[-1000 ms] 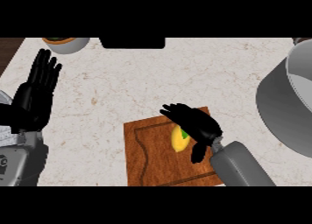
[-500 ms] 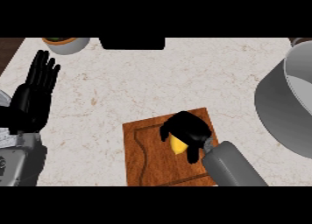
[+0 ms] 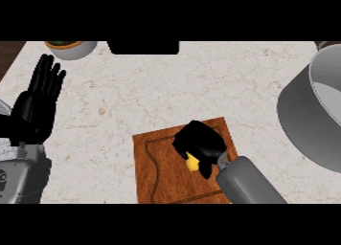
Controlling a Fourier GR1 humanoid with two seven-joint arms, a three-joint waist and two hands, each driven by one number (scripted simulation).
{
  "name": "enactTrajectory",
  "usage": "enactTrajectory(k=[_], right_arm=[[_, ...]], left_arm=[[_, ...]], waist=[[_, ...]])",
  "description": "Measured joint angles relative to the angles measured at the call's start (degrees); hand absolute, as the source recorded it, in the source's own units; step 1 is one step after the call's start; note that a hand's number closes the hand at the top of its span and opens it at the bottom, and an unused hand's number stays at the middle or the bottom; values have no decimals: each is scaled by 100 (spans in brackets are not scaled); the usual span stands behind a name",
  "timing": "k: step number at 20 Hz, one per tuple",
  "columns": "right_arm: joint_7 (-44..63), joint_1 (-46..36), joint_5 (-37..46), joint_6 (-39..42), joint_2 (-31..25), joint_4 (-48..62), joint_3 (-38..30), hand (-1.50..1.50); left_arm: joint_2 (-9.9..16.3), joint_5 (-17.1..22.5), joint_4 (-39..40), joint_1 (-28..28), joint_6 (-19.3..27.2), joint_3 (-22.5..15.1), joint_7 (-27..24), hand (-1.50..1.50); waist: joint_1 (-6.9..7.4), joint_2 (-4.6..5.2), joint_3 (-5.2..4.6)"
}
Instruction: Pick the lemon from the cutting board and place it in the pot
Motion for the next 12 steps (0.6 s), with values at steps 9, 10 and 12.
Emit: enactTrajectory(k=[9,10,12], right_arm=[[1454,2097,1111,-317,-30,-2346,1308,150],[1624,2384,1153,-305,-34,-2657,1444,150],[1930,2866,1249,-417,-84,-3271,1598,150]], left_arm=[[4,-43,-73,89,69,70,59,0],[4,-33,-82,145,54,83,30,0],[30,1,-46,151,14,129,1,0]], waist=[[-172,-63,-1],[-171,-49,13],[-175,-23,33]])
